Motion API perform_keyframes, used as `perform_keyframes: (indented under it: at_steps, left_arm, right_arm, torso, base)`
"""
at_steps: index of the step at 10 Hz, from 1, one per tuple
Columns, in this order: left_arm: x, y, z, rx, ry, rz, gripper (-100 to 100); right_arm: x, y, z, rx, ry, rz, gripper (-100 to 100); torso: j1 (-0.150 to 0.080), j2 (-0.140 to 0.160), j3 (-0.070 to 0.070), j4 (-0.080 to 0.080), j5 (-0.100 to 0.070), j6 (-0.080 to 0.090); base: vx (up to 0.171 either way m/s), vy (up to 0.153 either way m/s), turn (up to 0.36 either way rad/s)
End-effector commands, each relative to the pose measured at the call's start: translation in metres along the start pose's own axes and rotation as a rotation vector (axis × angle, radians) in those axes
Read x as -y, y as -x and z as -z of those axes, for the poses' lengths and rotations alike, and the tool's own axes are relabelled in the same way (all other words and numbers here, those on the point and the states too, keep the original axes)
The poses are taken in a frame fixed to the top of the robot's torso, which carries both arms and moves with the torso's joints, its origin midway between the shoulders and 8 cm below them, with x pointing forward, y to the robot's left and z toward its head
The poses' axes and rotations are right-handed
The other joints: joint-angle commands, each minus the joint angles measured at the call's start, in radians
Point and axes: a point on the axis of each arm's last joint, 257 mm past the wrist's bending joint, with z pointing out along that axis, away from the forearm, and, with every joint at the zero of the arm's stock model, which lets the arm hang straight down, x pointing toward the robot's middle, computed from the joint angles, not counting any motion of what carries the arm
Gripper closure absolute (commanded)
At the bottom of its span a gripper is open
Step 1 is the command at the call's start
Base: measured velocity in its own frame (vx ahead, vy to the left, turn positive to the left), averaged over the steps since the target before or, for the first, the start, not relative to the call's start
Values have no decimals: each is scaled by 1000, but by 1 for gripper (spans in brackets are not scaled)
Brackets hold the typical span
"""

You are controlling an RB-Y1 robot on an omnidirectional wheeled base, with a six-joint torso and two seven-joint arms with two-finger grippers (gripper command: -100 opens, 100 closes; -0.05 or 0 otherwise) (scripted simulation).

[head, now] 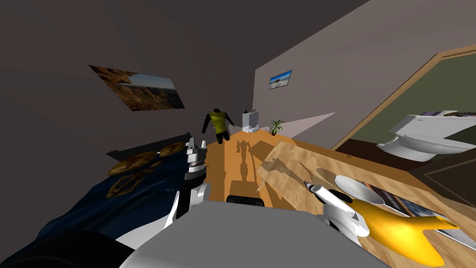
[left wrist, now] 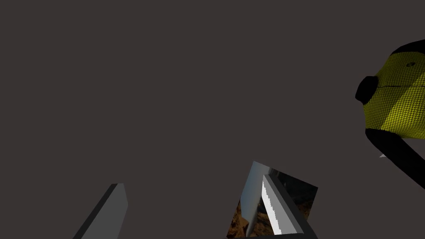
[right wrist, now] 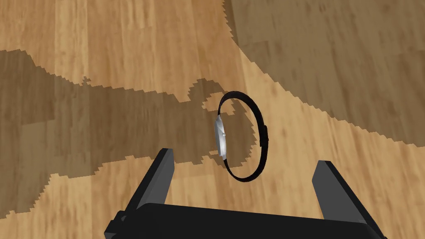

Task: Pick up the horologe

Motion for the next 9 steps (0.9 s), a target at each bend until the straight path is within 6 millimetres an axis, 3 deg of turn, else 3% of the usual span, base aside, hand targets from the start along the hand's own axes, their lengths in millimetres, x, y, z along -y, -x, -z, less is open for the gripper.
perform_keyframes:
  at_steps: [1,2,4,5,6,9]
  left_arm:
    - [0,0,0,0,0,0,0]
    - [0,0,0,0,0,0,0]
    - [0,0,0,0,0,0,0]
    - [0,0,0,0,0,0,0]
    - [0,0,0,0,0,0,0]
    - [0,0,0,0,0,0,0]
  right_arm:
    - [0,0,0,0,0,0,0]
    - [1,11,-2,0,-3,5,-100]
    - [2,23,-4,0,-7,10,-100]
    - [1,19,-4,2,-6,7,-100]
    - [1,19,-4,0,-6,8,100]
    - [5,17,-4,-4,-11,10,100]
  torso:
    - [0,0,0,0,0,0]
    - [2,0,0,0,0,0]
    - [-2,-4,-2,-1,0,0]
    - [-3,-5,-3,-1,-1,0]
    - [0,-3,-2,-1,0,0]
    - [-3,-1,-2,-2,-2,3]
  base:
    - [0,-6,-2]
    - [49,-50,-38]
    - [75,-74,-32]
    - [32,-34,2]
    - [6,-6,2]
    - [3,0,13]
